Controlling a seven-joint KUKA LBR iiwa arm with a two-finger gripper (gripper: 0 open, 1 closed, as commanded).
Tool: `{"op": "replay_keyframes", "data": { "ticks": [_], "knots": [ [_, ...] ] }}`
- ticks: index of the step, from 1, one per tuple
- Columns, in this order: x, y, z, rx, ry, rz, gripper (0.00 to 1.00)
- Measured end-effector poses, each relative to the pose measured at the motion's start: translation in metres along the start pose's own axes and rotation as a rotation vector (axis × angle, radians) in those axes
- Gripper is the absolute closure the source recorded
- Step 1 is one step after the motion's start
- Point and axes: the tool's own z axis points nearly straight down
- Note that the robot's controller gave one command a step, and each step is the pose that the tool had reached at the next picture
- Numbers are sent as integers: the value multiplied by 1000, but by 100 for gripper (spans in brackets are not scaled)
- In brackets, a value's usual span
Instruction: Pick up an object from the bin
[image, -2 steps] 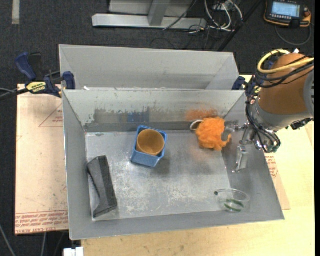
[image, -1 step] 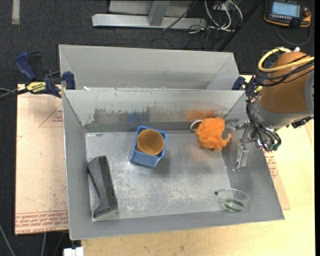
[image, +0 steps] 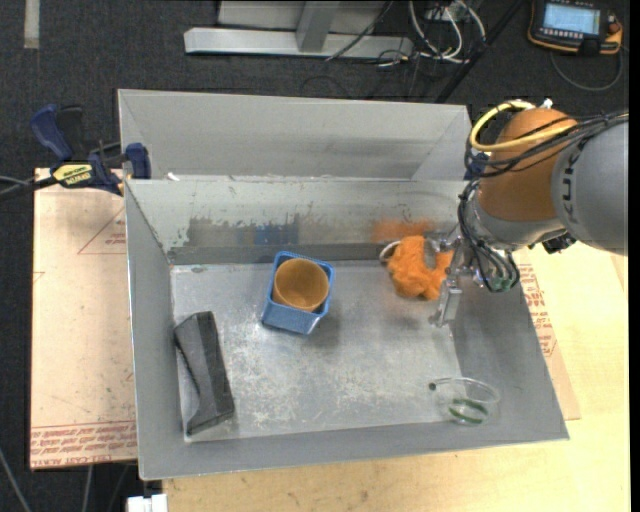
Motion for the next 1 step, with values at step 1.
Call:
{"op": "replay_keyframes", "data": {
  "ticks": [1],
  "knots": [
    [-11,4,16,0,4,-63,0]
  ]
}}
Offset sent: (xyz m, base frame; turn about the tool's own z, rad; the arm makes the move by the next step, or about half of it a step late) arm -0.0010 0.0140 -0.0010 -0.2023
